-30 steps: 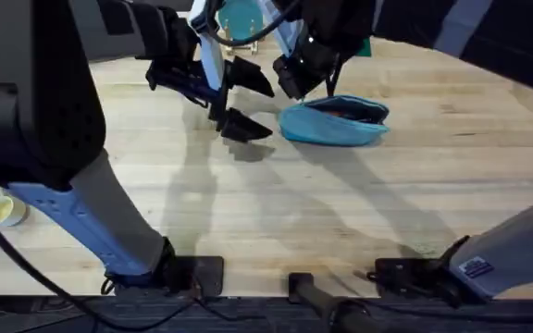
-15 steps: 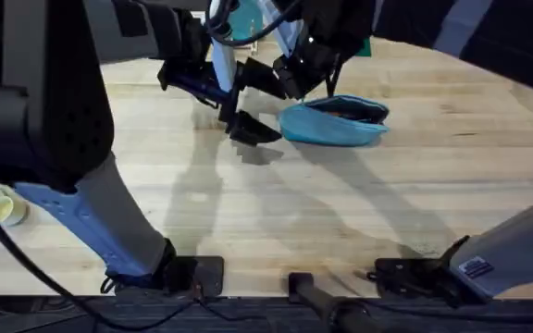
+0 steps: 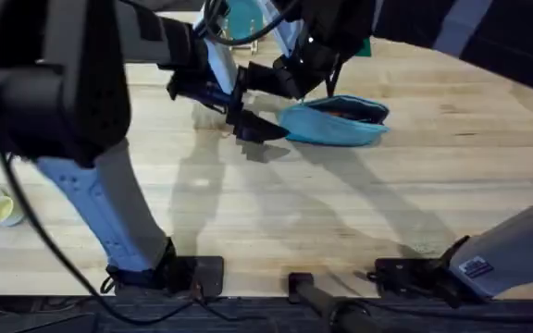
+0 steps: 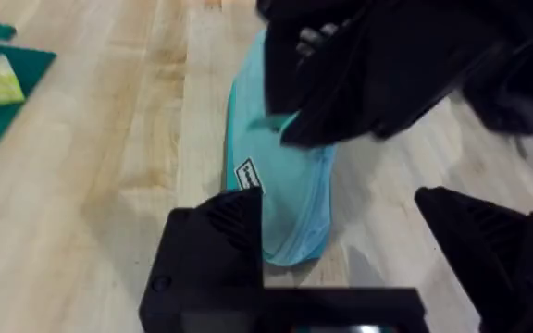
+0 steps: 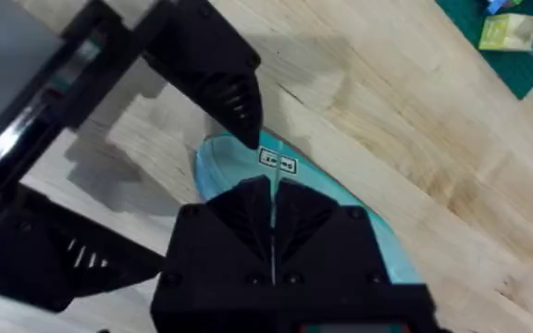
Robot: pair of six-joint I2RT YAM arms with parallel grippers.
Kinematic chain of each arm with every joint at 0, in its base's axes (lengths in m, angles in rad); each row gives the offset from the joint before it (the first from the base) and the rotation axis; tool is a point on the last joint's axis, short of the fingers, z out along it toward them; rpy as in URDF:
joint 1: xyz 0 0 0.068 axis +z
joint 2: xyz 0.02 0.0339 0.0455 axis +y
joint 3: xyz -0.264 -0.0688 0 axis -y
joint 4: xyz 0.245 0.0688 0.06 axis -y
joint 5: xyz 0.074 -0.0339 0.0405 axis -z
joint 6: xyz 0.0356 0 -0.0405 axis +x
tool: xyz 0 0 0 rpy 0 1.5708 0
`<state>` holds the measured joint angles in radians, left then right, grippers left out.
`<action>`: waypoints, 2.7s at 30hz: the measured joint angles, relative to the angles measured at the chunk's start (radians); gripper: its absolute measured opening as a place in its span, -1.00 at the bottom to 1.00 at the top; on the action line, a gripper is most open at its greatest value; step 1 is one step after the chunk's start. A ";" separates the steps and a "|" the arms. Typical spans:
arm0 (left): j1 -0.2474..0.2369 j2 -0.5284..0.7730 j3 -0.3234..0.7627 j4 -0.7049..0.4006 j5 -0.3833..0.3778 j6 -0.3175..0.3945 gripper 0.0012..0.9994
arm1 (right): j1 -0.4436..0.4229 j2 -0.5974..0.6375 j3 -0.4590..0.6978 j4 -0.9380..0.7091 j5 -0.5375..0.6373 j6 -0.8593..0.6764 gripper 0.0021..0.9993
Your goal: Unzip the bag, pick up the pens from the table one at a time and place them inside, then zip the bag closed.
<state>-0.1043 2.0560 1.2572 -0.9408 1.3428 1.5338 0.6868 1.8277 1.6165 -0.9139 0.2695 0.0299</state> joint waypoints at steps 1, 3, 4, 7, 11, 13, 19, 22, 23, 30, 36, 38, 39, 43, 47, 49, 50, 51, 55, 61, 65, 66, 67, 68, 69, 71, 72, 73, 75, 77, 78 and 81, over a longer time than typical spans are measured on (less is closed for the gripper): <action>0.000 0.022 0.000 0.003 0.018 0.000 0.99 | 0.000 0.000 0.000 0.000 0.000 0.000 -0.94; 0.000 0.059 0.000 0.011 0.047 0.000 0.99 | 0.000 0.000 0.000 0.000 0.000 0.000 -0.94; 0.000 0.073 0.000 0.014 0.058 0.000 0.99 | 0.000 0.000 0.000 0.000 0.000 0.000 -0.94; 0.000 0.093 0.000 0.016 0.077 0.000 0.99 | 0.000 0.000 0.000 0.000 0.000 0.000 -0.94; 0.000 0.094 0.000 0.034 0.085 0.000 0.95 | 0.000 0.000 0.000 0.000 0.000 0.000 -0.94; 0.000 0.094 0.000 0.039 0.085 -0.001 0.82 | 0.000 0.000 0.000 0.000 0.000 0.000 -0.94; 0.000 0.094 -0.001 0.044 0.083 -0.002 -0.26 | 0.000 0.000 0.000 0.000 0.000 0.000 -0.94; 0.001 0.094 -0.001 0.052 0.082 0.000 -0.74 | 0.000 0.000 0.000 -0.002 0.000 0.000 -0.94; 0.001 0.094 -0.001 0.052 0.081 0.000 -0.86 | 0.000 0.000 0.000 -0.002 0.000 0.000 -0.94; 0.001 0.094 -0.001 0.051 0.079 0.000 -0.91 | 0.000 0.000 0.000 -0.038 0.000 0.000 -0.94; 0.001 0.094 -0.001 0.051 0.079 0.000 -0.92 | -0.004 0.000 0.000 -0.115 0.000 0.044 -0.94; 0.001 0.094 -0.001 0.051 0.079 0.000 -0.92 | -0.007 0.000 0.000 -0.122 0.000 0.068 -0.94; 0.001 0.094 -0.001 0.050 0.079 0.000 -0.92 | -0.010 0.000 0.000 -0.123 0.000 0.076 -0.94; 0.001 0.094 -0.001 0.051 0.079 0.000 -0.92 | -0.026 0.000 0.000 -0.124 -0.002 0.098 -0.94; 0.000 0.094 -0.001 0.051 0.080 0.000 -0.92 | -0.041 0.000 0.000 -0.124 -0.009 0.106 -0.94; 0.000 0.094 -0.001 0.051 0.080 0.000 -0.92 | -0.049 0.000 0.000 -0.123 -0.016 0.109 -0.94; 0.000 0.094 -0.001 0.051 0.081 0.000 -0.92 | -0.054 0.000 0.000 -0.123 -0.021 0.109 -0.94; 0.000 0.094 -0.001 0.051 0.081 0.000 -0.92 | -0.058 0.000 0.000 -0.123 -0.025 0.110 -0.94; -0.002 0.094 -0.001 0.051 0.083 0.000 -0.92 | -0.071 0.000 0.000 -0.125 -0.034 0.107 -0.94; -0.004 0.094 -0.001 0.051 0.083 0.000 -0.92 | -0.072 0.000 0.000 -0.141 -0.041 0.006 -0.94; -0.004 0.094 -0.001 0.051 0.083 0.000 -0.92 | -0.080 0.000 0.000 -0.155 -0.042 -0.048 -0.94; -0.004 0.094 -0.001 0.051 0.083 0.000 -0.92 | -0.083 0.000 0.001 -0.157 -0.042 -0.056 -0.94; -0.004 0.094 -0.001 0.051 0.082 0.000 -0.92 | -0.089 0.000 0.001 -0.161 -0.041 -0.063 -0.94; -0.004 0.094 -0.001 0.051 0.083 0.000 -0.92 | -0.095 0.000 0.001 -0.161 -0.042 -0.068 -0.94; -0.004 0.094 -0.001 0.051 0.083 0.000 -0.92 | -0.101 0.000 0.002 -0.161 -0.042 -0.070 -0.94; -0.004 0.094 -0.001 0.051 0.083 0.000 -0.92 | -0.115 0.000 0.002 -0.163 -0.042 -0.077 -0.94; -0.004 0.094 -0.001 0.051 0.083 0.000 -0.92 | -0.122 0.000 0.002 -0.164 -0.042 -0.080 -0.94; -0.004 0.094 -0.001 0.052 0.083 0.000 -0.92 | -0.129 0.000 0.002 -0.164 -0.043 -0.083 -0.94; -0.004 0.094 -0.001 0.052 0.084 0.000 -0.92 | -0.139 0.000 0.002 -0.164 -0.049 -0.084 -0.94; -0.004 0.094 -0.001 0.052 0.085 0.000 -0.92 | -0.146 0.000 0.002 -0.164 -0.055 -0.087 -0.94; -0.004 0.094 -0.001 0.051 0.085 0.000 -0.92 | -0.149 0.000 0.002 -0.164 -0.056 -0.090 -0.94; -0.004 0.094 -0.001 0.052 0.086 0.000 -0.92 | -0.162 0.000 0.002 -0.165 -0.059 -0.090 -0.94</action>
<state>-0.1081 2.1498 1.2564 -0.8890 1.4284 1.5337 0.5252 1.8277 1.6184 -1.0785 0.2107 -0.0605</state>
